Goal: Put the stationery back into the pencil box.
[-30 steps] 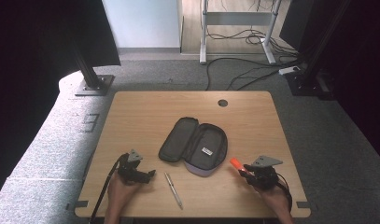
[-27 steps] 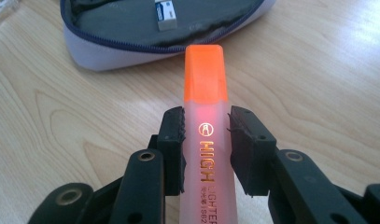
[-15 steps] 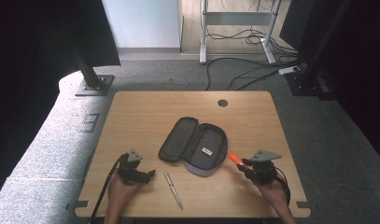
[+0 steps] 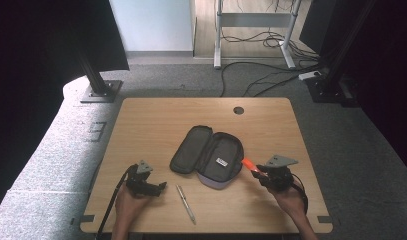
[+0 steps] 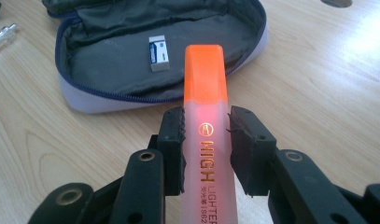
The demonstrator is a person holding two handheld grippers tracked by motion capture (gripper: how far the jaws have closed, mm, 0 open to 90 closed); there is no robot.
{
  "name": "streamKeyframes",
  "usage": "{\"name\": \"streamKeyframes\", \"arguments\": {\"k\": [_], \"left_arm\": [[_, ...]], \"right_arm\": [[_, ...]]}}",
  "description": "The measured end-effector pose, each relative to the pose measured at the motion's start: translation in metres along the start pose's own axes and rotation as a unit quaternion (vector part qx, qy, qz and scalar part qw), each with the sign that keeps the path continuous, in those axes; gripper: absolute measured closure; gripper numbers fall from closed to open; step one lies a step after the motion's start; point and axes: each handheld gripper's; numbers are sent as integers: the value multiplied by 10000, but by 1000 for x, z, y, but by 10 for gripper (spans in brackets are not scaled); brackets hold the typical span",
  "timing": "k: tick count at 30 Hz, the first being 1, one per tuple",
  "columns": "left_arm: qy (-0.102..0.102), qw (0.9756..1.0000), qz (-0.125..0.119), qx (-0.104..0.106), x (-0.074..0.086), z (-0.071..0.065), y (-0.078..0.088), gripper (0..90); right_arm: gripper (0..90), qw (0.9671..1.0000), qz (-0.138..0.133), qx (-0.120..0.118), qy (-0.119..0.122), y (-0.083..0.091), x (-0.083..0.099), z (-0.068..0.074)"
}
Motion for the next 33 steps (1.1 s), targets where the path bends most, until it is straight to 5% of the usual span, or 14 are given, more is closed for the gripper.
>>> {"name": "streamKeyframes", "arguments": {"k": [33], "left_arm": [[0,10000,1,0,0,0,0,0]], "right_arm": [[657,9996,-42,15,286,-29,-44,0]]}}
Point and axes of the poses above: each handheld gripper's, and its own axes: y roughly backward along the jaws, x roughly out of its underside, z roughly to its left, and after that the axes turned 1 degree about -y, right-handed
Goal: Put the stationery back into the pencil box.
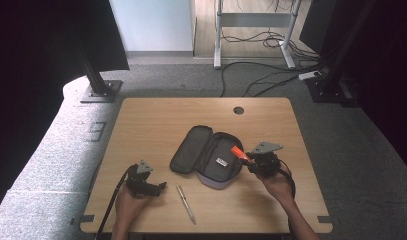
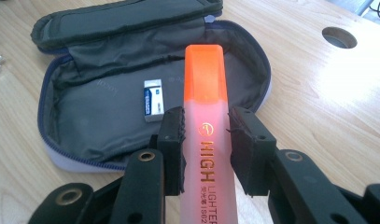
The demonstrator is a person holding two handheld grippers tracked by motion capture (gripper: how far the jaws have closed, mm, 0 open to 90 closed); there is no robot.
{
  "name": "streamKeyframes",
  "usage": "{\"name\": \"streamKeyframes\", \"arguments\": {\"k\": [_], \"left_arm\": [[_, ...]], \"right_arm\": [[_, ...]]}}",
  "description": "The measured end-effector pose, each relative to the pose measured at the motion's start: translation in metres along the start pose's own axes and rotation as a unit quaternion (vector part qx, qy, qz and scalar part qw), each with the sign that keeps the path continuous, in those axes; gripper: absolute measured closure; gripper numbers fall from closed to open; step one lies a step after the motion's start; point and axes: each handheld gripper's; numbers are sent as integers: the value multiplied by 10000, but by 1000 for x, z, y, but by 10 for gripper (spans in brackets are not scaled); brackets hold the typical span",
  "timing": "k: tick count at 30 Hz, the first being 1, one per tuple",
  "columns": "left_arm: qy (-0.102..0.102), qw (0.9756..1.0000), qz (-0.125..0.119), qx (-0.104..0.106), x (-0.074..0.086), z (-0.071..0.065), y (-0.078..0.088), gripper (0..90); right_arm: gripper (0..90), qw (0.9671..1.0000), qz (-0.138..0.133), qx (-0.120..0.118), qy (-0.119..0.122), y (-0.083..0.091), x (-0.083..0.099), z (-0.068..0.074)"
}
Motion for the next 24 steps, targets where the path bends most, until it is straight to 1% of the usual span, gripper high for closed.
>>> {"name": "streamKeyframes", "arguments": {"k": [8,24], "left_arm": [[0,10000,0,-1,0,0,0,0],[-5,10000,3,6,0,0,0,0]], "right_arm": [[657,10000,25,50,2,-11,-9,-2],[657,9999,41,105,1,-30,-20,-7]]}}
Point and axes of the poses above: each handheld gripper's, and its own axes: y roughly backward along the jaws, x roughly out of its underside, z roughly to its left, and after that the axes turned 1 degree about -y, right-handed
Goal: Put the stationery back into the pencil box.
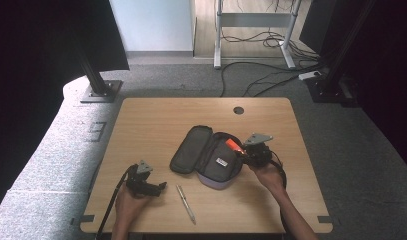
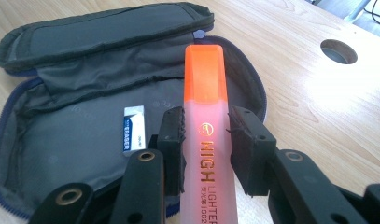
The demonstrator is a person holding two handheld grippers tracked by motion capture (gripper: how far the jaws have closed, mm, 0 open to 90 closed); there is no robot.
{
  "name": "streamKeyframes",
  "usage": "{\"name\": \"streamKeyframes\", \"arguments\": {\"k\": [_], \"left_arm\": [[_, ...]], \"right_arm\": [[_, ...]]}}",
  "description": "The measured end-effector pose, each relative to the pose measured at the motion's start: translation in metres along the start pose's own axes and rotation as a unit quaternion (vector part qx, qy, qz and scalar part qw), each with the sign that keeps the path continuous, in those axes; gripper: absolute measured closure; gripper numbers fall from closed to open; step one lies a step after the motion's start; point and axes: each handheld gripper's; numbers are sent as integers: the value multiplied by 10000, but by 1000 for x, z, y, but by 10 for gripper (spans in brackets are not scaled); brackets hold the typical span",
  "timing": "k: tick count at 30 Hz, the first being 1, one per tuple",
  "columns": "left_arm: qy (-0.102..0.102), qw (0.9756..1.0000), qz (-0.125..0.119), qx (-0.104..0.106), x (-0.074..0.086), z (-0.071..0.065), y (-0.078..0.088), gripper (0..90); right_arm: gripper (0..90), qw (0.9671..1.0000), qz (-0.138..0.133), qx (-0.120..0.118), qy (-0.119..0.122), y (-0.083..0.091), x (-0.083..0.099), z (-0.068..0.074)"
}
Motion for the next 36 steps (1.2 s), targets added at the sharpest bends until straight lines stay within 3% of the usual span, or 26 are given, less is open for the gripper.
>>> {"name": "streamKeyframes", "arguments": {"k": [14,24,36], "left_arm": [[6,10000,-3,-7,0,0,0,0],[7,10000,-3,-6,0,0,0,0],[7,10000,-4,-6,0,0,0,0]], "right_arm": [[657,10000,35,-30,11,-20,-8,0],[657,9999,58,-55,118,-38,-17,8],[657,9995,234,-51,181,-58,-14,15]]}}
Point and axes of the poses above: each handheld gripper's, and its own axes: y roughly backward along the jaws, x roughly out of its underside, z roughly to its left, and after that the axes turned 1 degree about -y, right-handed
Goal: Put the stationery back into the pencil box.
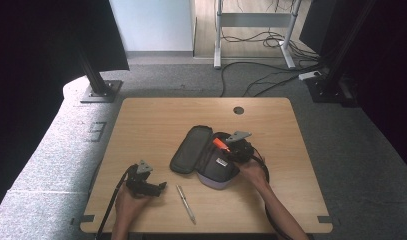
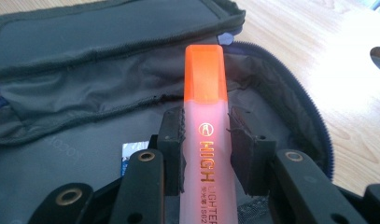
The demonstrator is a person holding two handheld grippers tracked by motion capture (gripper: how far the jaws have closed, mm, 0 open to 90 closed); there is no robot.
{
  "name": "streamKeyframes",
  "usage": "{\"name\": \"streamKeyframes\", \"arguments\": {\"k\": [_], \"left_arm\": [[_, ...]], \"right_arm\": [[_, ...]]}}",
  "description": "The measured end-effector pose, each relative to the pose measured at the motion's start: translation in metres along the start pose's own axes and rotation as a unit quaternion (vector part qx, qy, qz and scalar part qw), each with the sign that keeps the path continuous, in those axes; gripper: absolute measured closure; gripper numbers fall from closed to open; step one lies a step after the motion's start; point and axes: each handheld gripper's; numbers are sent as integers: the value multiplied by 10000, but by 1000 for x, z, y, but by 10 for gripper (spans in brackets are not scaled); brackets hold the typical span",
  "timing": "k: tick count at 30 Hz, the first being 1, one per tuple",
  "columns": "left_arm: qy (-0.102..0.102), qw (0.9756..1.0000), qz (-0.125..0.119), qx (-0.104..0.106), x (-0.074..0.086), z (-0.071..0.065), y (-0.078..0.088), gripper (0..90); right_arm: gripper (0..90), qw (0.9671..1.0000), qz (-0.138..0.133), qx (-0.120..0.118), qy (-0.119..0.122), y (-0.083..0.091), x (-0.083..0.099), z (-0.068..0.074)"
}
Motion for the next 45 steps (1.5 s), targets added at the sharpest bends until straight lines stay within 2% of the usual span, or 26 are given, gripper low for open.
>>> {"name": "streamKeyframes", "arguments": {"k": [11,20,27,32,37,45], "left_arm": [[0,10000,-1,4,0,0,0,0],[-1,10000,1,-1,0,0,0,0],[-1,10000,0,0,0,0,0,0],[0,10000,1,0,0,0,0,0],[0,10000,0,-1,0,0,0,0],[-2,10000,0,-1,0,0,0,0]], "right_arm": [[655,9999,150,-35,11,-15,8,1],[642,9997,200,-109,0,-18,9,2],[573,9997,137,-188,-81,-13,6,-1],[479,9995,126,-245,-161,-8,4,-2],[358,9995,99,-258,-128,-1,2,-3],[304,9996,85,-267,-102,13,1,-3]]}}
Point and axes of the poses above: each handheld gripper's, and its own axes: y roughly backward along the jaws, x roughly out of its underside, z roughly to its left, and after that the axes turned 1 degree about -y, right-handed
